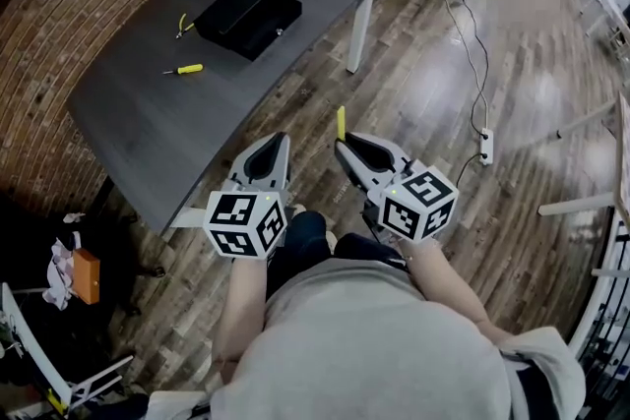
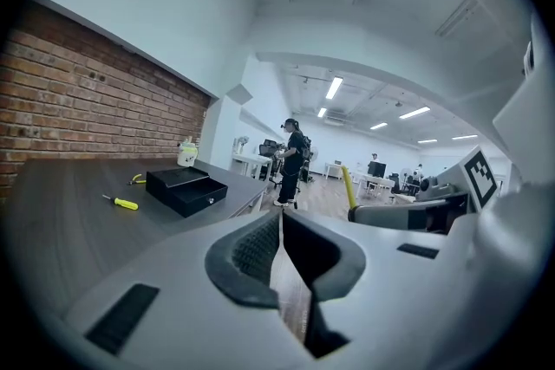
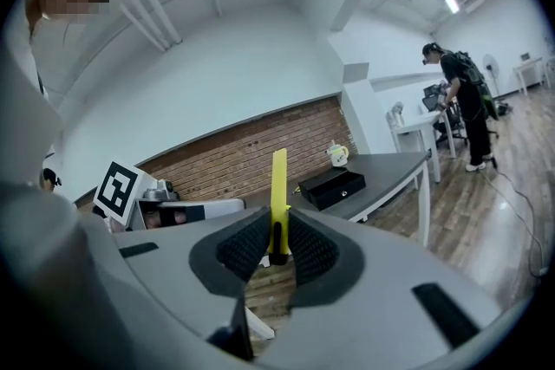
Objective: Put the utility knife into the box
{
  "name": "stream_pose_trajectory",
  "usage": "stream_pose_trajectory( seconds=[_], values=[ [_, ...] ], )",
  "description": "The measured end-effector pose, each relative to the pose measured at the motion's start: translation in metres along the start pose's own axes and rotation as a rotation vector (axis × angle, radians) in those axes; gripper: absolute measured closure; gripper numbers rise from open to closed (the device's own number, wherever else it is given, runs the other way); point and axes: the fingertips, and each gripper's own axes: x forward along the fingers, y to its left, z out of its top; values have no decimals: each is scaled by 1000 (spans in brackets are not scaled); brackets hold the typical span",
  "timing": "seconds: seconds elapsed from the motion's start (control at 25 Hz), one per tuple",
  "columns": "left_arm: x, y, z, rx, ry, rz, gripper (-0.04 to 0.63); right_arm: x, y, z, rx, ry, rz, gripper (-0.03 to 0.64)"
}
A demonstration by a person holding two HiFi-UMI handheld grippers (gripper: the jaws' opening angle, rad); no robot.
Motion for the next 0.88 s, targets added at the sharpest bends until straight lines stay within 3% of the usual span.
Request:
stream_pose_trajectory(
  seconds=[0.52,0.88],
  values=[
    [68,36,5,-27,39,-21,568,51,-58,17,35,9,-38,545],
    [143,105,34,-69,32,-14,568,145,-98,61,-7,40,-16,545]
  ],
)
